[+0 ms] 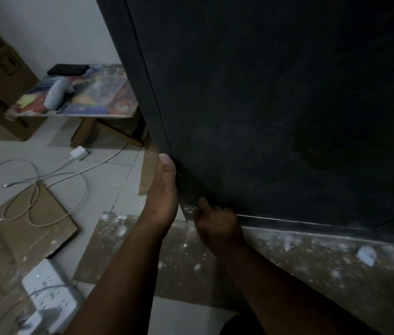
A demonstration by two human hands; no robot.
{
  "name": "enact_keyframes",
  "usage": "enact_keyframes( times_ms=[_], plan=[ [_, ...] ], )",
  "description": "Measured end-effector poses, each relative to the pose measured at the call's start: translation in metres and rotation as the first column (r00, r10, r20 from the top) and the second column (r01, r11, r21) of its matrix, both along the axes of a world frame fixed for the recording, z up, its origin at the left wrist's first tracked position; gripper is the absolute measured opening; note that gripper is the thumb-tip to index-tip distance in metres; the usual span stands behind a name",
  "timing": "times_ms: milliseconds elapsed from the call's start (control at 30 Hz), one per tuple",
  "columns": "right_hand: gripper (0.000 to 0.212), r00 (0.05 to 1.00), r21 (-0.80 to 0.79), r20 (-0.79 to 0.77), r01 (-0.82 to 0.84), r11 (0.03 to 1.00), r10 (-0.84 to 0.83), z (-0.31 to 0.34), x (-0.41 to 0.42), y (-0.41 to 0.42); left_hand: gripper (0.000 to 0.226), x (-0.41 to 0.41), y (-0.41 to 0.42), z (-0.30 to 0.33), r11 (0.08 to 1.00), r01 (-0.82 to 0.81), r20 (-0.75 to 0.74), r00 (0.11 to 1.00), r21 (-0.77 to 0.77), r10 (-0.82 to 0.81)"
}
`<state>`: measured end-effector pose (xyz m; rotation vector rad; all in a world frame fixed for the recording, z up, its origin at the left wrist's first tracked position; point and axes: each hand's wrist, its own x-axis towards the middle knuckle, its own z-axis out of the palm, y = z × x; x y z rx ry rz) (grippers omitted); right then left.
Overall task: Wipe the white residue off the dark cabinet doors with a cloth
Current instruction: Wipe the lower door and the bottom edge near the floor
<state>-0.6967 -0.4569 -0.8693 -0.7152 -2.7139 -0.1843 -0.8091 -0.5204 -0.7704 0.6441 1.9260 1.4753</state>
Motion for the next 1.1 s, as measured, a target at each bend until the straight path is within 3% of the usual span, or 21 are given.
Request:
enact_keyframes(
  times_ms=[100,200,333,367,533,633,733,867,933,1000,1033,1100],
  plan=[
    [0.027,0.999,-0.133,0.02,0.031,0.991,-0.029,-0.02,0.024,0.013,0.082,-0.002,-0.001,-0.004,0.999,0.032,0.027,0.999,-0.005,-0.032],
    [0.028,0.972,-0.384,-0.085,0.172,0.907,-0.22,-0.02,0.038,0.025,0.081,-0.001,-0.001,-0.009,1.0,0.023,0.039,0.999,-0.002,-0.023],
    [0.02,0.967,-0.373,-0.13,0.155,0.915,-0.217,-0.027,0.024,0.012,0.082,0.001,0.002,-0.011,1.0,0.006,0.036,0.999,0.018,-0.007],
    [0.022,0.968,-0.4,-0.126,0.149,0.904,-0.215,-0.03,0.018,0.008,0.083,0.001,0.003,-0.011,1.0,0.003,0.037,0.999,0.023,-0.004],
    [0.039,0.982,-0.245,-0.146,0.085,0.966,-0.124,-0.031,-0.002,0.002,0.087,0.003,0.005,-0.012,0.999,-0.013,0.042,0.999,0.043,0.011],
    [0.033,0.978,-0.28,-0.159,0.083,0.956,-0.132,-0.032,0.005,0.006,0.086,0.004,0.006,-0.016,0.997,-0.037,0.038,0.999,0.063,0.035],
    [0.036,0.973,-0.49,-0.03,0.184,0.852,-0.227,-0.027,0.02,0.011,0.079,0.005,0.007,-0.019,0.996,-0.054,0.02,0.998,0.069,0.053],
    [0.025,0.965,-0.684,-0.073,0.134,0.717,-0.25,0.001,0.042,0.022,0.083,0.009,0.01,-0.022,0.993,-0.099,0.005,0.995,0.064,0.099],
    [0.031,0.938,-0.554,-0.265,0.043,0.832,-0.225,0.025,0.04,0.025,0.076,0.013,0.015,-0.024,0.983,-0.144,0.002,0.99,0.11,0.144],
    [0.04,0.853,-0.346,-0.485,0.016,0.938,-0.193,0.044,0.035,0.025,0.063,0.019,0.022,-0.024,0.967,-0.206,-0.019,0.977,0.149,0.211],
    [0.044,0.833,-0.308,-0.523,0.013,0.951,-0.181,0.05,0.034,0.024,0.056,0.024,0.026,-0.022,0.957,-0.242,-0.022,0.968,0.159,0.249],
    [0.047,0.864,-0.396,-0.454,0.023,0.918,-0.217,0.053,0.037,0.02,0.05,0.034,0.032,-0.018,0.934,-0.309,-0.025,0.948,0.178,0.318]
  ],
)
